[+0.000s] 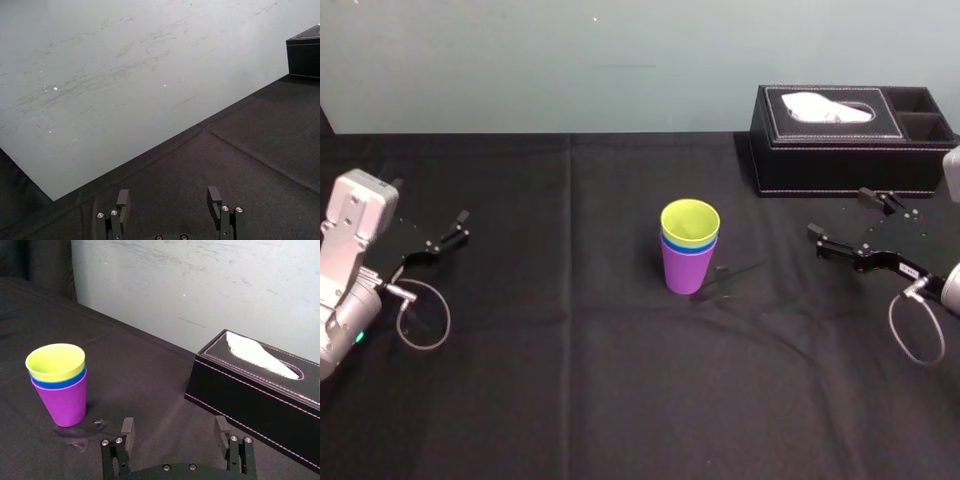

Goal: Stack the three plastic cups sequentially using one hand.

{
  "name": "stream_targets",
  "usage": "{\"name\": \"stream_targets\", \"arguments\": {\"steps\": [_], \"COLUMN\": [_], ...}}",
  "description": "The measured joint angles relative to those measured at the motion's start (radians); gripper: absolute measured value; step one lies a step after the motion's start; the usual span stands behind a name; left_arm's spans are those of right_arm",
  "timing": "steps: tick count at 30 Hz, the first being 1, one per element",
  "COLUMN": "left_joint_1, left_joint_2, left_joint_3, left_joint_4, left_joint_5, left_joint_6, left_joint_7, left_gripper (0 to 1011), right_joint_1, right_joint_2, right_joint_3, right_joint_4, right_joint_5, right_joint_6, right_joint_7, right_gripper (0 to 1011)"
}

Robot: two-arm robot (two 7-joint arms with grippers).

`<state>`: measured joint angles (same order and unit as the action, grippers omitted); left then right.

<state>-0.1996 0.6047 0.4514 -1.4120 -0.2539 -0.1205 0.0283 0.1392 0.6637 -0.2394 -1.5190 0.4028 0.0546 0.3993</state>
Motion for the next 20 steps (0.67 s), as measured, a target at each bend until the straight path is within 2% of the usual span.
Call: {"name": "stream_targets", "arguments": {"steps": [20], "left_joint_1": [0.0], "left_joint_2": [0.0], "left_joint_3": [0.0], "left_joint_4": [0.0], "left_joint_5": [0.0], "left_joint_6": [0.0], "left_joint_7": [0.0], "left_gripper": [1011], "right_joint_1": [0.002], "right_joint_2": [0.002], "right_joint_3": [-0.002], "right_joint_4": [-0.003], "right_joint_5": [0.0], "right_joint_6": [0.0], "right_joint_7": [0.0], "right_gripper": [1004]}}
